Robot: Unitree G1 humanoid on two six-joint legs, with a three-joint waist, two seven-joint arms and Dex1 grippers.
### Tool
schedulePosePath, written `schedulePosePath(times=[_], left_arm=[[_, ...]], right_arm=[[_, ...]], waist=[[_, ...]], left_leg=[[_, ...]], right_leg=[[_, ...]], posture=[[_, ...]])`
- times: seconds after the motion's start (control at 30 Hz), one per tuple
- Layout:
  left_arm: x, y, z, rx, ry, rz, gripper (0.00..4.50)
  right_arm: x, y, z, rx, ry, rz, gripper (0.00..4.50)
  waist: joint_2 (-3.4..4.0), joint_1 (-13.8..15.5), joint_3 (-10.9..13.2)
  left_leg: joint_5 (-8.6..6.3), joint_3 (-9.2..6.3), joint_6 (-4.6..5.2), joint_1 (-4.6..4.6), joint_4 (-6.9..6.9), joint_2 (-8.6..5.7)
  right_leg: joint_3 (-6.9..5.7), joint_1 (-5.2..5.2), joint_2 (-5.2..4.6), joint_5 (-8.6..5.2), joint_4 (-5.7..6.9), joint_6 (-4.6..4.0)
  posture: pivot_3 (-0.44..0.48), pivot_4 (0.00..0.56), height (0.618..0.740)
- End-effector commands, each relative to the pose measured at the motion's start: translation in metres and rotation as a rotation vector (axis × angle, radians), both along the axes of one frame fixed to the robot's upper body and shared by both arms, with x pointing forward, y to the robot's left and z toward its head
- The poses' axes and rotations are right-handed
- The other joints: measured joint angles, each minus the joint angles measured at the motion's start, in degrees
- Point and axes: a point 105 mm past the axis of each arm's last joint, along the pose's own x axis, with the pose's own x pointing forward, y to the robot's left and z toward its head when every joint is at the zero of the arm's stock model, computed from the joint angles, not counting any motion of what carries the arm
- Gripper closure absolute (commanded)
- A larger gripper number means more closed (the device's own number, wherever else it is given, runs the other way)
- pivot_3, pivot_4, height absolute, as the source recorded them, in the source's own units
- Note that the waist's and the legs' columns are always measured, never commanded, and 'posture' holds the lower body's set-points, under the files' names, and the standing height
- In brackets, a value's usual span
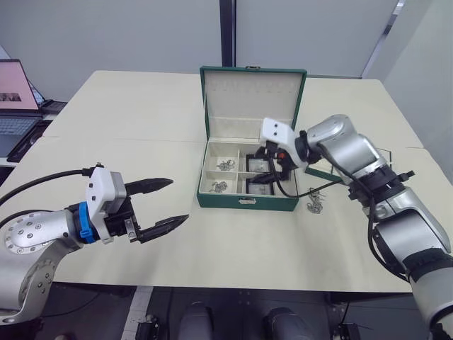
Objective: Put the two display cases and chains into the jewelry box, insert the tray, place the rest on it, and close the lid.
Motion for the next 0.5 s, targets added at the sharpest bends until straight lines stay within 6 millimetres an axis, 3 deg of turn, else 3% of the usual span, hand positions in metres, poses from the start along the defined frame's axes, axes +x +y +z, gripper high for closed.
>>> schedulePosePath(times=[0.03,0.1,0.3,0.5], left_arm=[[-0.001,-0.001,0.008,-0.006,-0.041,-0.002,0.00],[-0.002,0.001,0.006,-0.007,-0.040,0.004,0.00],[-0.004,0.002,0.000,-0.039,-0.024,0.008,0.00],[-0.010,0.001,-0.009,-0.052,0.009,-0.034,0.00]], right_arm=[[-0.016,-0.020,0.037,0.107,-0.129,-0.022,0.03],[-0.044,-0.035,0.037,0.175,-0.109,-0.037,0.03],[-0.117,-0.064,-0.011,0.243,0.071,-0.178,0.03],[-0.160,-0.078,-0.046,0.321,0.171,-0.331,0.03]], waist=[[-0.05,0.34,-0.02],[-0.12,0.61,-0.07],[-0.10,0.09,-0.07],[-0.24,-0.19,-0.15]], left_leg=[[0.00,-0.01,0.00,-0.02,-0.01,0.00],[-0.01,-0.06,-0.01,-0.06,-0.04,0.00],[0.01,-0.07,-0.02,-0.14,-0.15,0.00],[0.00,-0.03,-0.01,-0.04,-0.14,-0.02]], right_leg=[[-0.01,0.00,0.00,0.00,-0.02,0.00],[-0.09,0.03,-0.03,0.00,-0.08,0.00],[-0.03,0.11,0.03,0.00,-0.03,0.01],[0.05,0.18,0.06,-0.01,-0.04,0.01]], posture=[[0.000,0.150,0.740],[0.000,0.150,0.740],[0.000,0.150,0.740],[0.000,0.150,0.740]])
